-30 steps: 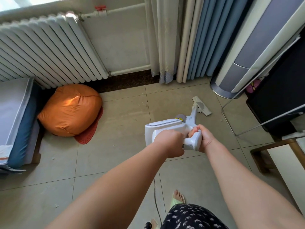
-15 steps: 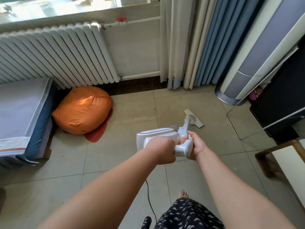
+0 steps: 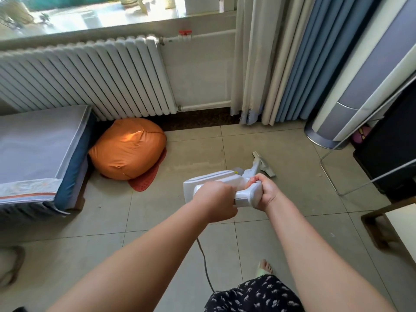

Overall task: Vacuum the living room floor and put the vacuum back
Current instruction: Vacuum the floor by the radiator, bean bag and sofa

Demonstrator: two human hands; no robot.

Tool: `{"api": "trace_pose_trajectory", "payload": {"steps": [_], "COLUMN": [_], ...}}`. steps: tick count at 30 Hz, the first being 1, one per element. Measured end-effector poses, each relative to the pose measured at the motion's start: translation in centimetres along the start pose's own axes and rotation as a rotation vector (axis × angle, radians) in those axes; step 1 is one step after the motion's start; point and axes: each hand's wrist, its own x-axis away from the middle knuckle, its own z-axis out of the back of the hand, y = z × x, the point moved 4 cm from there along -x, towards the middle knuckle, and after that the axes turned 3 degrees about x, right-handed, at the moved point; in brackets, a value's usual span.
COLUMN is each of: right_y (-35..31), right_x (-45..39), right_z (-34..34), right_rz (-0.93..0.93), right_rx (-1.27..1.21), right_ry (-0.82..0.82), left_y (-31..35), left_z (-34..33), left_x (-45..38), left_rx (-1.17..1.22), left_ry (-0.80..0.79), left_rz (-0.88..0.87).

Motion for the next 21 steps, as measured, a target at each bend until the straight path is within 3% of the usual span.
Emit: {"api": "trace_pose_trajectory", "payload": {"steps": [8, 21], "right_y": [-2.6, -13.1], "right_x": [-2.5, -8.0], "right_z": [-0.2, 1.0], "right_rz": [-0.018, -0.133], "right_rx": [0.054, 0.014], "right_ry": [0.042, 0.039], "left_y": [0.1, 2.9], "left_z": [-0.6, -1.0], "left_x": [-2.7, -15.0], "left_rx": [0.070, 0.087], "left_ry": [0.035, -0.033], "left_rz": [0.022, 0.066]}}
